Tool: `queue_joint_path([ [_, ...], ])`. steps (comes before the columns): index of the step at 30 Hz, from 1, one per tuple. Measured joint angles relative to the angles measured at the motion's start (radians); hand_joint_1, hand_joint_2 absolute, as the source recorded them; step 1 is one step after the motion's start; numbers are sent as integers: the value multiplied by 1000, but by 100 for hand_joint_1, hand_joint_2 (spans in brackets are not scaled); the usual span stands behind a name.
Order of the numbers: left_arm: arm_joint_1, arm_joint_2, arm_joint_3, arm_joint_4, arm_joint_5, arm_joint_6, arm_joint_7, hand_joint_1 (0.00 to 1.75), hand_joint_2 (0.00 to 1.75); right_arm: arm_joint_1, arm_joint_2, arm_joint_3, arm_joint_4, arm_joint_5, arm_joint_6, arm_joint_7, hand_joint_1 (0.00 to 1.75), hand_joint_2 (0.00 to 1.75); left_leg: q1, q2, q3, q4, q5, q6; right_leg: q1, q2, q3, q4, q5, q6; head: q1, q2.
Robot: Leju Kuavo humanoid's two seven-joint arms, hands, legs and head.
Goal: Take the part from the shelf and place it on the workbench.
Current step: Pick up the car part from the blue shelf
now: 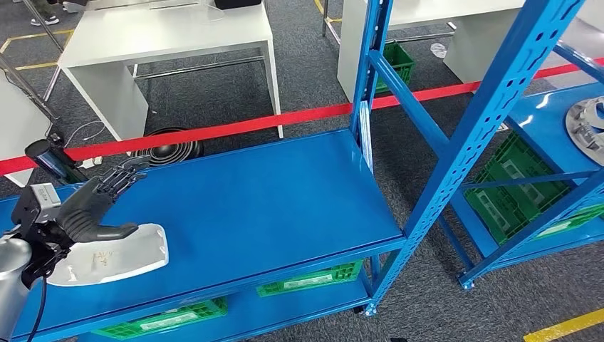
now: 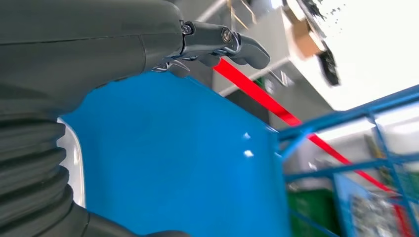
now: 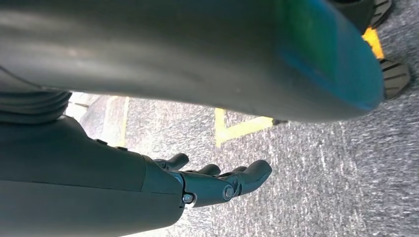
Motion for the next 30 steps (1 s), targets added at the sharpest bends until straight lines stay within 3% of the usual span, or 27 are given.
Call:
queue_joint_path([
  [1, 3, 0, 2, 1, 16, -22, -7, 0, 175, -1, 0, -1, 0, -2, -1, 3, 0, 0, -1, 0, 7, -18, 4, 5, 2, 0, -1, 1, -3, 6, 0, 0],
  [2, 6, -2, 4, 2, 31, -39, -13, 0, 175, -1, 0, -2, 0, -3, -1, 5, 0, 0, -2, 0, 9, -20, 4, 9, 3, 0, -2, 1, -6, 2, 1, 0],
  [5, 12, -6, 11, 3, 56, -58, -22, 0, 175, -2, -1, -8, 0, -7, -2, 7, 0, 0, -2, -4, 11, -22, 21, 12, 7, -2, 1, -2, -3, -31, 2, 0],
  [6, 12, -7, 13, 3, 59, -60, -23, 0, 175, -3, -1, -9, 0, -8, -2, 7, 0, 0, -3, -5, 11, -22, 21, 15, 7, -2, 3, -5, 0, -33, 2, 0],
  [11, 18, -11, 22, 4, 72, -62, -26, 0, 175, -3, -1, -15, 0, -9, -1, -4, 0, 0, -5, -5, 11, -21, 18, 28, 6, -2, 11, -20, 3, -16, 3, 0],
  [14, 26, -13, 22, 0, 72, -63, -28, 0, 175, -3, -1, -17, 0, -9, -1, -7, 0, 0, -7, -4, 11, -21, 17, 30, 2, -2, 13, -24, 4, 11, 2, 0],
  [16, 28, -15, 22, -5, 72, -66, -28, 0, 175, -3, -1, -20, 0, -9, -1, -8, 0, 0, -8, -4, 11, -21, 16, 32, 1, -2, 13, -25, 4, 21, 2, 0],
  [20, 29, -15, 22, -15, 72, -73, -32, 0, 175, -3, -1, -24, 0, -11, -1, -6, 0, 0, -8, -4, 11, -21, 16, 32, 1, -2, 13, -25, 3, 27, 2, 0],
  [30, 79, -17, 22, -97, 65, -72, -29, 0, 175, -3, -1, -33, 0, -14, -2, -1, 0, 0, -7, -4, 12, -23, 16, 31, 2, -2, 12, -24, 1, 29, 2, 0],
])
